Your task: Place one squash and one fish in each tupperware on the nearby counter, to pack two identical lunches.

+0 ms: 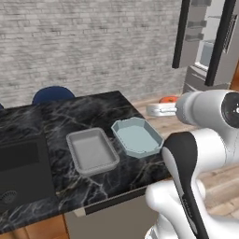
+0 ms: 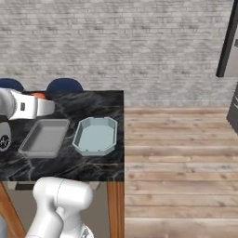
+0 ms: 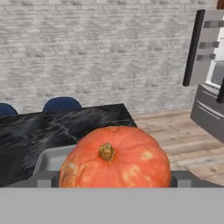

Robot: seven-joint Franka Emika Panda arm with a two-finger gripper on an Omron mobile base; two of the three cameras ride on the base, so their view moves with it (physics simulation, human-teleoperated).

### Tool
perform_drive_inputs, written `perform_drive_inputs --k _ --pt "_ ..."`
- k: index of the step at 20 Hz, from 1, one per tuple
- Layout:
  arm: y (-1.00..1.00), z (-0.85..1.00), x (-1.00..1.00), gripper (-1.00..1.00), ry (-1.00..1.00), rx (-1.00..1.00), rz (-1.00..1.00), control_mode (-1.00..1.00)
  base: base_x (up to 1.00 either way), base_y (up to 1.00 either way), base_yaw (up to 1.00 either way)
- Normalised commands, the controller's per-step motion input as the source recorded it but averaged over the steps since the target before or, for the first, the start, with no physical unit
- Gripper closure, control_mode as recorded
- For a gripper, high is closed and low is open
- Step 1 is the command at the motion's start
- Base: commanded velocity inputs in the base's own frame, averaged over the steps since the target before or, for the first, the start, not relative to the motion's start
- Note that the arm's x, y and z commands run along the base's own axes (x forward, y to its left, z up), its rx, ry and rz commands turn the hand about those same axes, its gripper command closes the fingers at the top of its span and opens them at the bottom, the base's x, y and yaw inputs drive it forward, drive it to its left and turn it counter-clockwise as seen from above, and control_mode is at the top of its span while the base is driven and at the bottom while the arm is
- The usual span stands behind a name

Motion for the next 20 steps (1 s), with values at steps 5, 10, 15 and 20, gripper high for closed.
perform_drive_inputs --k 5,10,15,20 --pt "-0.17 -0.07 0.40 1.00 0.09 0.01 0.06 -1.00 0.13 0.00 0.07" --pt "-0.52 -0.29 0.65 1.00 0.18 0.00 0.07 -1.00 0.00 0.00 0.00" --pt "-0.14 -0.55 0.58 1.00 0.23 0.00 0.04 -1.00 0.00 0.00 0.00" --pt "-0.01 -0.70 0.66 1.00 0.16 0.00 0.03 -1.00 0.00 0.00 0.00"
